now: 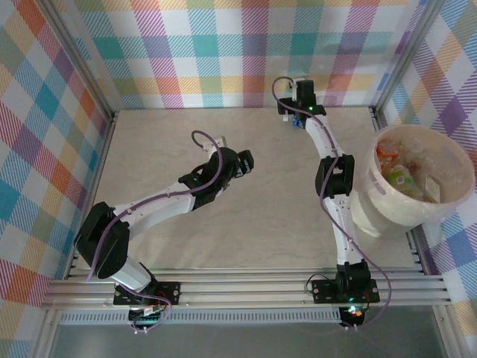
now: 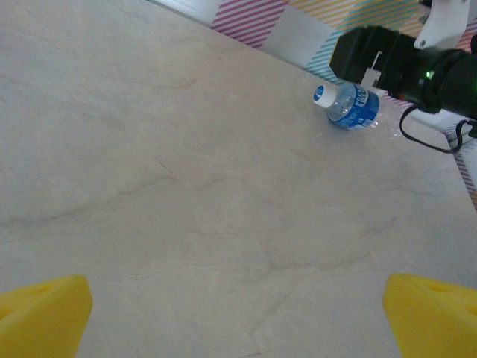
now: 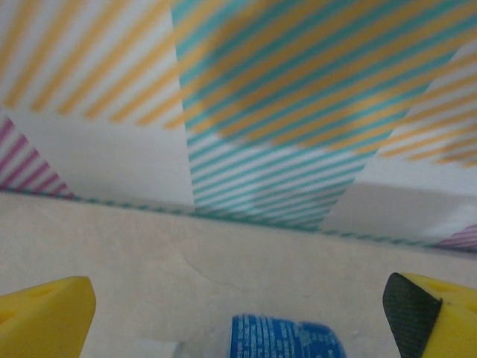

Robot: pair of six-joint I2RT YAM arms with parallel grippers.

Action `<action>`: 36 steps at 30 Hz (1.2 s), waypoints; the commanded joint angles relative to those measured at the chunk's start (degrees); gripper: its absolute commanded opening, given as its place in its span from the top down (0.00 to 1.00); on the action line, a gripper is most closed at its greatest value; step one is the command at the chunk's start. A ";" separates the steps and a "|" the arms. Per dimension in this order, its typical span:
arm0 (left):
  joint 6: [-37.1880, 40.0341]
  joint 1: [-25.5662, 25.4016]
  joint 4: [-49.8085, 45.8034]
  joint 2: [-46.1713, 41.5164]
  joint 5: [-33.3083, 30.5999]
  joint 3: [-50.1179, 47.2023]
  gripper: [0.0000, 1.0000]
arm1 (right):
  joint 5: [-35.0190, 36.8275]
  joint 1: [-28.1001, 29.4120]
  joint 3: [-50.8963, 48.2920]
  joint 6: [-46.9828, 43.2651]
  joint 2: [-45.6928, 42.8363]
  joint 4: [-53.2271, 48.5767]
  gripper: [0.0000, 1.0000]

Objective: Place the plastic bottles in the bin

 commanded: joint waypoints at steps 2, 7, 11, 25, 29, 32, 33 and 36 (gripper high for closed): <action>1.71 1.23 -0.73 -1.33 -1.80 -0.87 0.00 | -7.70 -1.44 -0.14 -0.87 -1.36 -7.78 0.00; 2.34 1.56 -0.10 0.16 -0.45 -0.01 0.00 | -11.17 -1.13 -4.24 -2.06 -5.87 -13.55 0.00; 2.12 1.59 0.68 0.83 0.53 -0.05 0.00 | -9.84 -0.07 -18.80 -6.47 -15.75 -9.29 0.00; 2.29 1.52 0.79 0.48 0.93 -0.27 0.00 | -10.06 -0.64 -31.02 -24.25 -24.67 -7.93 0.00; 2.41 1.61 0.28 0.64 0.40 -0.32 0.00 | -9.46 -1.01 -22.80 -27.78 -17.70 -10.47 0.01; 2.66 1.65 -0.24 0.92 -0.12 0.00 0.00 | -10.71 -1.19 -12.95 -29.83 -10.96 -16.58 0.00; 2.66 1.67 -0.51 0.96 -0.23 0.03 0.00 | -10.85 -1.24 -9.70 -30.86 -8.70 -19.26 0.00; 2.45 1.65 -0.57 0.58 -1.48 -0.40 0.00 | -12.00 -1.58 -6.99 -33.62 -6.55 -24.14 0.00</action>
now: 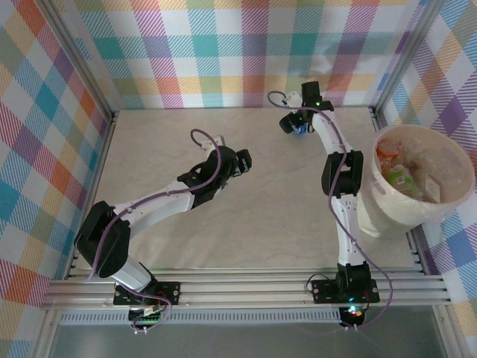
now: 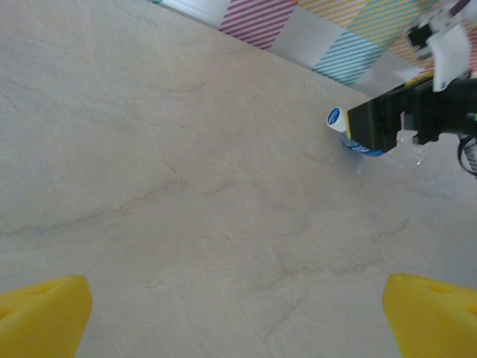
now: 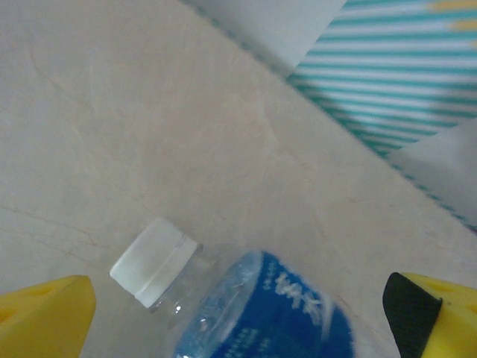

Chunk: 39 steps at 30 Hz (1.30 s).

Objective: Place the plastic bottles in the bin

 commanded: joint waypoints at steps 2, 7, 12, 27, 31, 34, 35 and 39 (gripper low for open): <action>1.02 0.53 -0.57 -0.02 -2.58 -0.82 0.00 | -3.06 -0.72 0.51 -6.23 0.52 -9.76 0.00; 1.85 0.48 -0.91 0.74 -2.22 0.01 0.00 | -3.94 -0.91 -2.30 -9.18 -1.23 -17.28 0.03; 1.31 0.46 -0.12 1.65 -0.89 0.57 0.00 | -1.32 -0.87 -7.01 -8.62 -4.68 -20.89 0.07; -1.54 0.39 2.90 -1.80 5.89 -4.23 0.00 | 2.65 -0.71 -35.69 2.06 -21.91 -5.44 0.28; -1.72 0.34 2.60 -3.91 7.82 -6.29 0.00 | 2.44 -0.08 -37.45 4.39 -22.42 -3.21 0.25; -1.62 0.36 2.00 -5.40 8.63 -7.50 0.00 | 3.62 0.52 -36.86 4.14 -20.34 -3.82 0.22; -1.55 0.37 1.95 -5.90 8.63 -7.82 0.00 | 3.59 0.60 -36.69 4.20 -19.90 -3.96 0.23; 1.20 0.37 2.12 -7.26 10.20 -8.40 0.00 | 1.71 0.88 -39.41 6.89 -22.57 -1.38 0.41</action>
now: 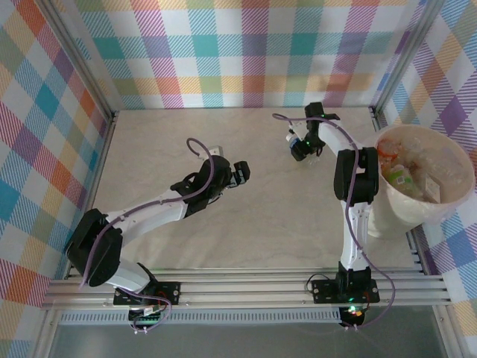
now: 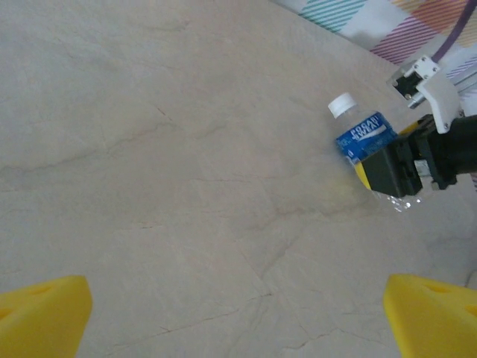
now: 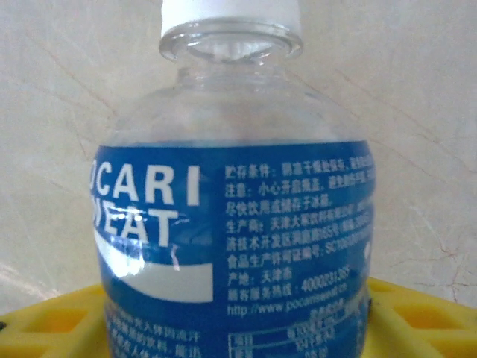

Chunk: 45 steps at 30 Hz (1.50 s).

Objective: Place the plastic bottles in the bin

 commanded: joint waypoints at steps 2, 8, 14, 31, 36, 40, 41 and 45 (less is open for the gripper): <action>4.38 0.36 1.20 -2.38 4.83 -0.07 0.00 | -3.60 0.71 -4.74 4.14 -5.52 4.91 0.46; 12.09 0.33 4.06 -5.26 16.74 0.95 0.00 | -8.10 2.44 -13.07 10.08 -23.10 9.33 0.51; 16.31 0.32 7.84 -8.32 31.35 3.65 0.00 | -10.97 3.35 -18.85 16.84 -42.36 8.73 0.51; 8.11 0.43 6.17 -7.91 18.06 4.39 0.00 | 38.90 -7.45 -26.08 15.00 -72.00 -3.86 0.52; 6.07 0.57 -0.48 -8.13 7.41 4.95 0.00 | 35.43 -16.93 -29.49 12.86 -75.24 -5.29 0.50; 5.64 0.57 -2.32 -9.47 0.93 3.67 0.00 | 31.77 -20.21 -31.27 12.49 -76.10 -5.90 0.45; 5.71 0.59 -3.42 -9.74 -0.45 3.78 0.00 | 30.98 -20.42 -31.04 13.06 -75.91 -6.52 0.44; 6.60 1.16 -7.40 -10.83 -5.84 3.82 0.00 | 29.58 -20.61 -29.23 14.73 -73.64 -9.64 0.31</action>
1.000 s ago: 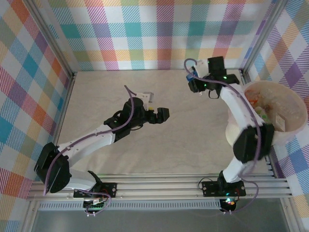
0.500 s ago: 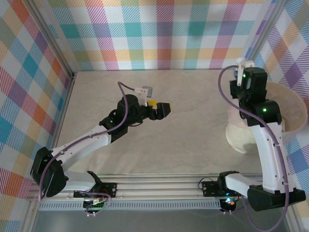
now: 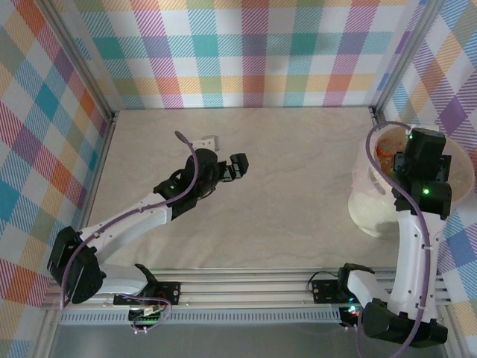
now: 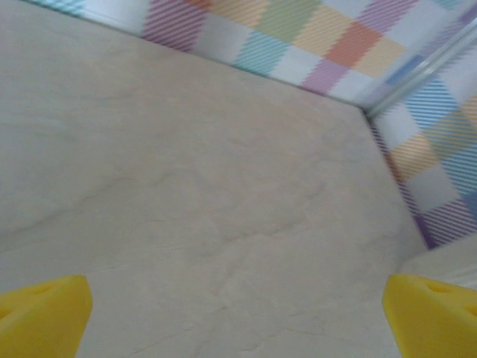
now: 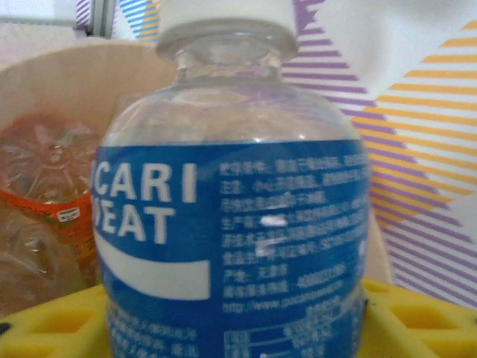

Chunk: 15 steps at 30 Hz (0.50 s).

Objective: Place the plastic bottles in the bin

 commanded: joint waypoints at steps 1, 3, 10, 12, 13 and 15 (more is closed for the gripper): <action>0.40 1.19 -4.83 -2.59 -7.75 0.85 0.00 | -1.77 -0.29 1.81 1.03 1.51 -2.65 0.27; 0.62 1.58 -6.63 -3.15 -9.55 0.65 0.00 | -2.08 -0.33 2.05 1.93 1.70 -2.67 0.21; 1.06 3.99 -10.53 -8.72 -16.69 -2.97 0.00 | -4.34 0.24 7.69 9.22 2.71 -5.68 0.14; 0.80 4.85 -12.92 -10.82 -20.12 -3.48 0.00 | -7.31 1.44 9.49 11.79 2.55 -5.58 0.13; 0.82 5.42 -15.01 -11.92 -22.38 -3.58 0.00 | -9.84 2.40 10.19 12.66 2.17 -4.80 0.13; 1.77 6.88 -16.44 -13.73 -25.85 -4.31 0.00 | -16.17 4.49 10.80 14.41 1.30 -1.91 0.13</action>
